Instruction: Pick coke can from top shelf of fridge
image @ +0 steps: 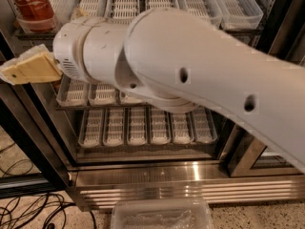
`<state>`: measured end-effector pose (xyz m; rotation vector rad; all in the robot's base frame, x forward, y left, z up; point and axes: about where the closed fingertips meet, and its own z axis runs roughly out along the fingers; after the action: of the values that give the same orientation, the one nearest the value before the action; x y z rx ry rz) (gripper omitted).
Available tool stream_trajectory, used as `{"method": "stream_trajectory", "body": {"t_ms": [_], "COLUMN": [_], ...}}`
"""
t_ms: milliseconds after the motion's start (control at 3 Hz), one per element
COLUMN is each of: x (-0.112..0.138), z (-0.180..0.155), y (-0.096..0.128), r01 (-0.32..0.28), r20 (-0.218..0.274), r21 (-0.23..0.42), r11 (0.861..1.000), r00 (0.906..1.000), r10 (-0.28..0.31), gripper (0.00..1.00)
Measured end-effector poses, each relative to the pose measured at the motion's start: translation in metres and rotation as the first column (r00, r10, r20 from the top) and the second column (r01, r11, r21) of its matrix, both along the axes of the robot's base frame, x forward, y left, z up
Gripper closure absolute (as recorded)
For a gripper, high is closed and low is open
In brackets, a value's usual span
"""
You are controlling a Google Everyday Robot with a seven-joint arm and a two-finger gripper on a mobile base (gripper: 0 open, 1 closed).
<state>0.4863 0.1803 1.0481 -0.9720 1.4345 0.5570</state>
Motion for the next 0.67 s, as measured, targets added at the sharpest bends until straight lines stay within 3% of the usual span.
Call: {"method": "stream_trajectory", "body": {"t_ms": [333,667], "x": [-0.002,-0.008], "z": [-0.003,-0.013], "y": [-0.002,-0.015], "r01": [0.158,0.318], "r20": [-0.096,-0.15], "r21": [0.086,0.133], "r11": [0.984,0.939], "r00": [0.9841,0.9428], "r10": [-0.15,-0.298], "gripper": [0.0,0.0]}}
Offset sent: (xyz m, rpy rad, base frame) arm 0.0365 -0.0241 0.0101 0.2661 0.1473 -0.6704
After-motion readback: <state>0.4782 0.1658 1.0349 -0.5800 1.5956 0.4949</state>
